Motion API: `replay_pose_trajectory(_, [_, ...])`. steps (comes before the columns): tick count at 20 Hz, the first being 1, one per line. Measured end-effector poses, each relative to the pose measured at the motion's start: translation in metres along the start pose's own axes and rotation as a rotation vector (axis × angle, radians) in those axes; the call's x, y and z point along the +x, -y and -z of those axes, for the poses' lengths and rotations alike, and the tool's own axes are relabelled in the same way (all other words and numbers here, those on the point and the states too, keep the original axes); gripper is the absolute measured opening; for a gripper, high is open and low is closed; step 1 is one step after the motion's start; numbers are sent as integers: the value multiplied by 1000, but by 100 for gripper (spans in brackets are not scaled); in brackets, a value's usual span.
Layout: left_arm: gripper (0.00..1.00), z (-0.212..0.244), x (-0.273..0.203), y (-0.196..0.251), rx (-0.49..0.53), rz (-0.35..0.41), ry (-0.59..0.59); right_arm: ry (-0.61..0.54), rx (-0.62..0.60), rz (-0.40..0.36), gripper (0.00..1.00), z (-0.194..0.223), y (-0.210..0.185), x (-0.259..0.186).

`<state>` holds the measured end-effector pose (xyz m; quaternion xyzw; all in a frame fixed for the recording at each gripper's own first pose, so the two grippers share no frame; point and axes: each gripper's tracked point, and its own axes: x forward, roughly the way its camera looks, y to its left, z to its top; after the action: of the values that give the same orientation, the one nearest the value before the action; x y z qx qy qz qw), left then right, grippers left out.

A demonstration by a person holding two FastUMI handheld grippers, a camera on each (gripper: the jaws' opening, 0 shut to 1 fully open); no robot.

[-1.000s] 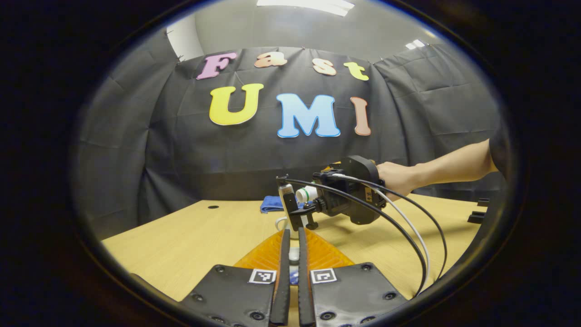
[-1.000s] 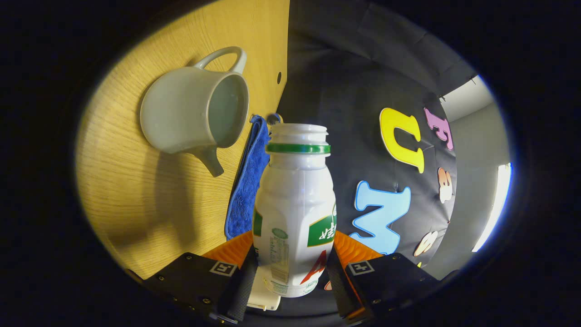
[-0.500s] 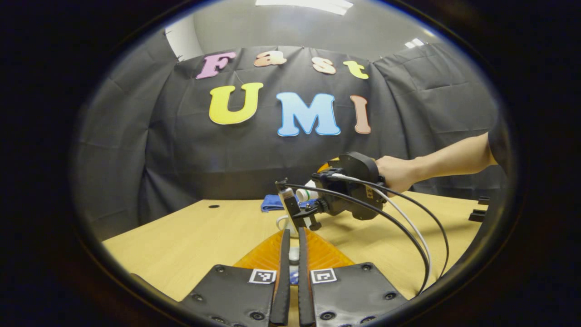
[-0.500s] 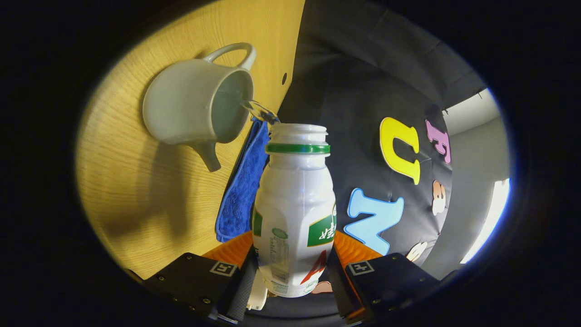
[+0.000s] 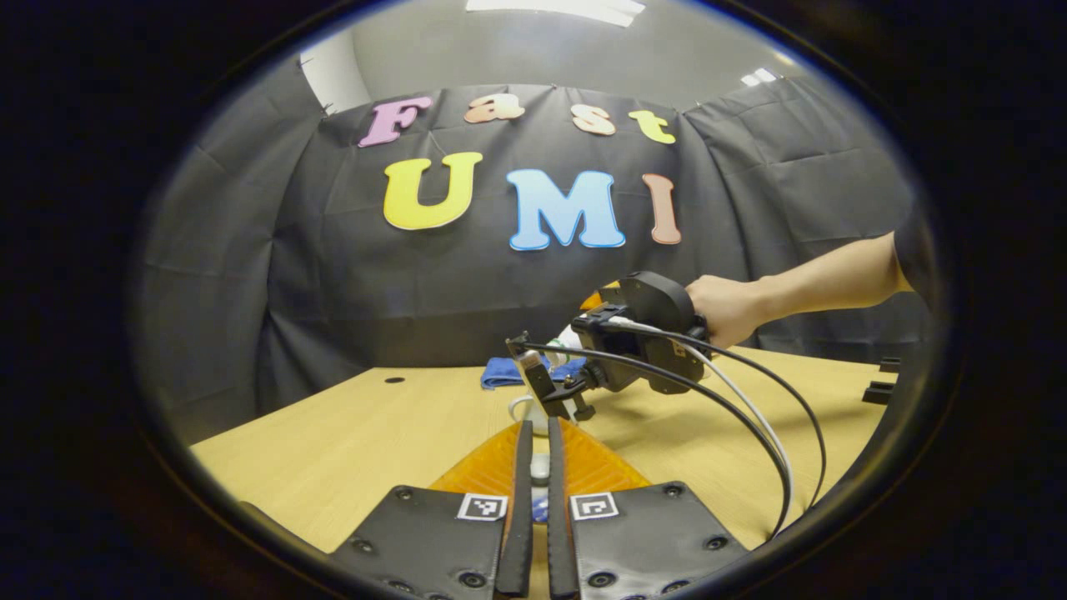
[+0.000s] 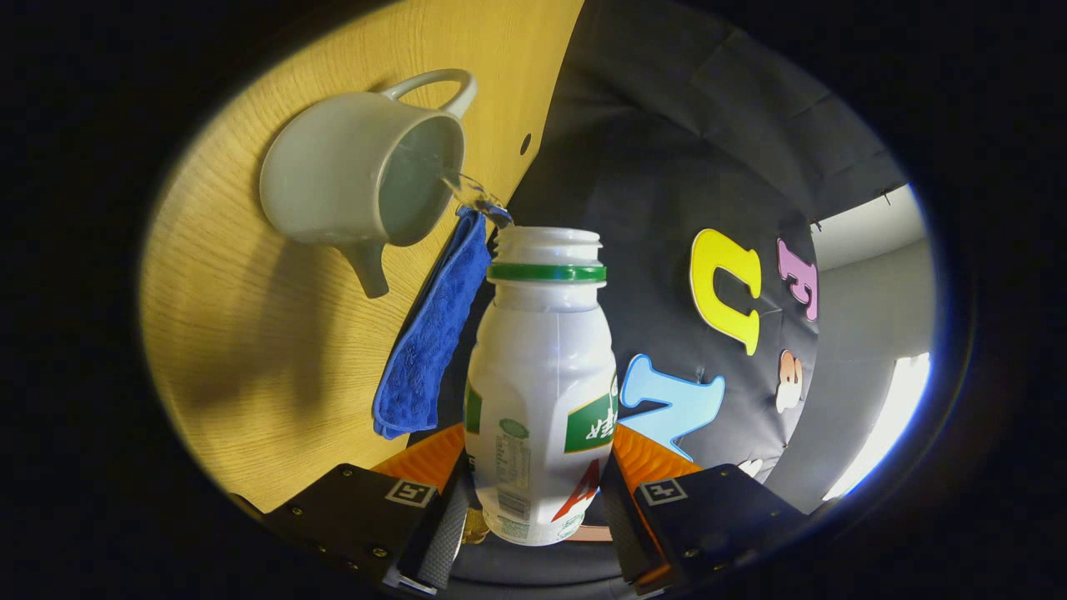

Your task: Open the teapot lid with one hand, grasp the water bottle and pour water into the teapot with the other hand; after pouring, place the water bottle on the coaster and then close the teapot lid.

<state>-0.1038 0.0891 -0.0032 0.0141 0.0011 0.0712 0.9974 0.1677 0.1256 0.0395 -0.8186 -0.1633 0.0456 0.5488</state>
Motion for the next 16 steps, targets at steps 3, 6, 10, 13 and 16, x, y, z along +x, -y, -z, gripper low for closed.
replay_pose_trajectory(3, [17, 1, -1, 0, 6, 0, -1, 2, -25, 17, 74, 4, 1, 3])
replay_pose_trajectory(6, [18, -1, 0, 0, 9, -1, -1, 5, -41, 29, 73, 6, 2, 3])
replay_pose_trajectory(10, [18, 0, -2, 0, 12, -1, -1, 11, -62, 41, 74, 10, 5, 5])
replay_pose_trajectory(13, [18, 2, -1, 2, 18, 2, -3, 14, -84, 48, 74, 13, 6, 7])
replay_pose_trajectory(16, [18, 1, -1, 2, 23, 2, -5, 18, -96, 54, 74, 12, 5, 6])
